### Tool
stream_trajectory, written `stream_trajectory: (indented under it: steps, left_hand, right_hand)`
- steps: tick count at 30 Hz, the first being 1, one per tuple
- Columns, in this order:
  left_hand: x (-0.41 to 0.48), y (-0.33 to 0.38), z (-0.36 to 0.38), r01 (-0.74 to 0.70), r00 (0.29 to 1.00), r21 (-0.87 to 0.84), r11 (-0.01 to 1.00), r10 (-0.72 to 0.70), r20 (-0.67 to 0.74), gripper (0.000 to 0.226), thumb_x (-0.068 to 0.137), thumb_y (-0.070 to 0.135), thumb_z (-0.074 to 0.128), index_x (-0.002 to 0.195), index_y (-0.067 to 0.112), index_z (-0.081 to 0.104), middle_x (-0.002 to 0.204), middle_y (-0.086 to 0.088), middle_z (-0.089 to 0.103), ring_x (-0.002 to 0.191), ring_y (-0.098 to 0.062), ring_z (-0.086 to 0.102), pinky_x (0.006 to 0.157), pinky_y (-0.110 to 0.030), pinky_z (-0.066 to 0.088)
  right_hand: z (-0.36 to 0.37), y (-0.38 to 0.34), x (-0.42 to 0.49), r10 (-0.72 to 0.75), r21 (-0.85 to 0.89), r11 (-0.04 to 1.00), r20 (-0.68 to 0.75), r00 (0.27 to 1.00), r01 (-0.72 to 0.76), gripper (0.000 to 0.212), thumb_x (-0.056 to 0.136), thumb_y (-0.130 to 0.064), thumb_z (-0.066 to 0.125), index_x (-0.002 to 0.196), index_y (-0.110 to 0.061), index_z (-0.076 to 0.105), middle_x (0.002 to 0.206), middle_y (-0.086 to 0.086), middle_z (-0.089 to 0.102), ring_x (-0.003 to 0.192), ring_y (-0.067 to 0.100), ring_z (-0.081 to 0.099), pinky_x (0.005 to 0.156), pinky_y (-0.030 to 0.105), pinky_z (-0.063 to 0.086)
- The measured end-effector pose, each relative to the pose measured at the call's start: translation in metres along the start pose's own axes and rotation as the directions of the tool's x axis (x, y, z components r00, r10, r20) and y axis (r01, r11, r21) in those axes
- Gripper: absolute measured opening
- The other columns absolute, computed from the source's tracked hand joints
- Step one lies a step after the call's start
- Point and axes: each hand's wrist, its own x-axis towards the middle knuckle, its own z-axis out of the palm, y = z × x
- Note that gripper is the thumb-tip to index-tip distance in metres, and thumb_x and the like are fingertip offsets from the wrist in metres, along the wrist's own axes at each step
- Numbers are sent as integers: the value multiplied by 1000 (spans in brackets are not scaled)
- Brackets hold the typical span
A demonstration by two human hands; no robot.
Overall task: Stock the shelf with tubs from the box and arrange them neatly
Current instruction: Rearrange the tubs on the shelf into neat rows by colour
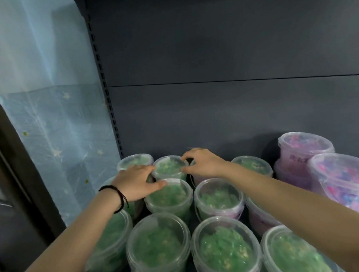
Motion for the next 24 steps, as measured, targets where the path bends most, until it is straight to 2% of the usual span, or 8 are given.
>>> stream_trajectory:
  steps: [2,5,10,13,15,19,21,24]
  left_hand:
    - [6,-7,6,49,998,84,995,-53,44,101,71,87,35,150,25,19,154,-1,28,142,-23,23,110,-43,23]
    - [9,-17,21,105,987,94,990,-115,109,132,45,101,19,153,26,3,161,-4,4,146,-29,6,115,-48,13]
    - [15,-27,35,109,989,28,994,-112,101,127,48,100,20,153,28,7,161,-2,-6,146,-31,4,112,-54,20]
    - [14,-26,35,100,989,29,995,-103,110,130,44,99,15,153,29,9,161,-3,-9,147,-31,1,112,-53,18]
    - [14,-27,35,96,989,19,995,-97,110,126,49,99,20,153,29,6,161,-3,-8,147,-32,1,113,-53,18]
    - [15,-28,37,70,995,43,997,-73,70,120,52,99,23,150,29,18,161,-3,-3,145,-32,6,111,-54,21]
    - [15,-29,36,65,995,45,997,-68,75,127,46,102,19,149,29,19,161,-3,-3,145,-32,6,111,-54,21]
    - [13,-30,34,56,995,44,997,-59,84,135,36,100,5,150,29,18,161,-2,-4,146,-32,4,112,-53,19]
  right_hand:
    - [1,-13,13,55,-14,998,40,998,-54,63,84,-55,62,136,-21,49,141,5,43,132,25,40,105,38,38]
    - [8,-29,33,181,-98,980,69,981,-174,85,73,-73,59,139,-20,45,143,7,41,134,28,37,107,41,38]
    - [23,-49,57,325,-310,906,74,943,-288,98,67,-85,50,138,-18,46,145,9,40,136,33,34,108,50,31]
    - [18,-51,70,334,-298,913,148,931,-280,96,66,-80,58,136,-16,47,143,7,46,132,33,41,106,48,35]
    - [7,-51,75,311,-310,923,254,916,-228,94,69,-74,64,142,-17,44,147,4,44,130,29,45,107,45,38]
    - [-14,-52,83,310,-490,866,378,872,-95,89,75,-66,66,150,-37,26,159,1,18,143,33,23,114,46,27]
    - [-16,-45,88,292,-480,875,423,858,-61,85,75,-61,70,147,-47,26,158,3,12,145,34,16,115,47,24]
    - [-21,-35,87,203,-385,923,522,828,16,79,81,-44,73,147,-45,28,158,2,14,147,28,13,117,46,21]
